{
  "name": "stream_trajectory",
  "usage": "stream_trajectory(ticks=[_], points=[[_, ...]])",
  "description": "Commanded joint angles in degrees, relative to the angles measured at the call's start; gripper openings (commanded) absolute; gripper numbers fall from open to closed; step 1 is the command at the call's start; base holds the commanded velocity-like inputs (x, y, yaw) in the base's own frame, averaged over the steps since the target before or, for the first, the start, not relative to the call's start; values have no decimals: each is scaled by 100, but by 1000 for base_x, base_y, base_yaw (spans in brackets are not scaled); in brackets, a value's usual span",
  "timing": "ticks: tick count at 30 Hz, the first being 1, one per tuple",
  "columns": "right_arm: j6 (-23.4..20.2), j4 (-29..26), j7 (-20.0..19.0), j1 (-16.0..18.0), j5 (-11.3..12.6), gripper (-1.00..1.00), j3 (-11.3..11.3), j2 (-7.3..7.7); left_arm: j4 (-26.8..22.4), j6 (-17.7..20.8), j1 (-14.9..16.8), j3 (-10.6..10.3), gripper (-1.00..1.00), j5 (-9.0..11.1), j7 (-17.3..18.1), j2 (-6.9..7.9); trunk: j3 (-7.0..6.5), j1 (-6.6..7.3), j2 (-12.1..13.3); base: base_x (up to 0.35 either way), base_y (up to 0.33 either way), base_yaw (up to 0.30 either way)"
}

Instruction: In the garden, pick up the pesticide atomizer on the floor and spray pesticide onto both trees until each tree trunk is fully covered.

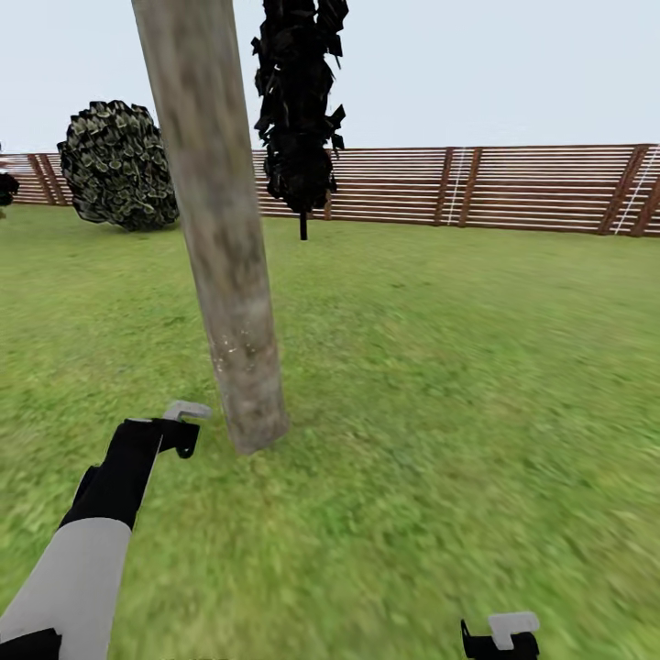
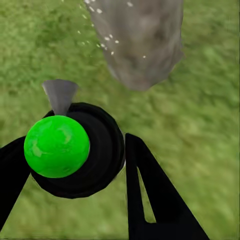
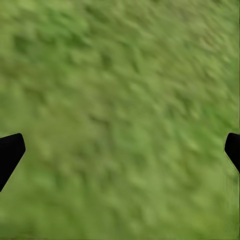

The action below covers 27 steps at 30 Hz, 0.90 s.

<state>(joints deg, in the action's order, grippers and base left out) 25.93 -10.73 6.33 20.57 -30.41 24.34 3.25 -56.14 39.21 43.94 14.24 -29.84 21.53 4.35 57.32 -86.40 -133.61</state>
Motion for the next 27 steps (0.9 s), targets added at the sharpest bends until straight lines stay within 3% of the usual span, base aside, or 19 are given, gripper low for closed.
stream_trajectory(ticks=[1,3,4,6,8,11,14,17,19,20,23,27], points=[[0,0,0,0,0,100,0,0,27,-1,0,-10,-100,7,-11,-10,0,0,0,70,-272,90],[1,1,0,0,0,100,0,0,248,-2,6,-43,-100,12,-32,-187,0,0,0,75,-272,35],[0,0,0,0,0,100,0,0,352,-7,9,-52,-100,-5,-49,-401,0,0,0,80,-272,8],[0,0,0,0,0,100,0,0,386,-9,10,-65,-100,-11,-54,-487,0,0,0,82,-272,3],[1,-1,0,0,0,100,0,0,398,-9,10,-7,-100,-14,-53,-441,0,0,0,82,-272,1],[1,0,0,0,0,100,0,0,401,-3,3,57,-100,-16,-52,-21,0,0,0,83,-272,0],[4,1,0,0,0,100,0,0,423,-5,0,63,-100,-2,-52,273,0,0,0,83,-272,2],[6,1,-1,0,0,100,0,0,488,-9,0,31,-100,20,-54,201,0,0,0,83,-272,124],[8,1,0,0,0,100,0,0,569,-9,0,20,-100,-14,-93,-92,0,0,0,108,-270,249],[7,1,0,0,0,100,0,0,578,-9,0,19,-100,-15,-180,-146,0,0,0,141,-260,269],[5,1,0,0,0,100,0,0,584,-9,0,27,-100,-9,-403,-178,0,0,0,179,-235,273],[7,1,0,0,-6,100,0,0,598,-10,-8,66,-100,3,-507,25,0,0,0,247,-175,131]])
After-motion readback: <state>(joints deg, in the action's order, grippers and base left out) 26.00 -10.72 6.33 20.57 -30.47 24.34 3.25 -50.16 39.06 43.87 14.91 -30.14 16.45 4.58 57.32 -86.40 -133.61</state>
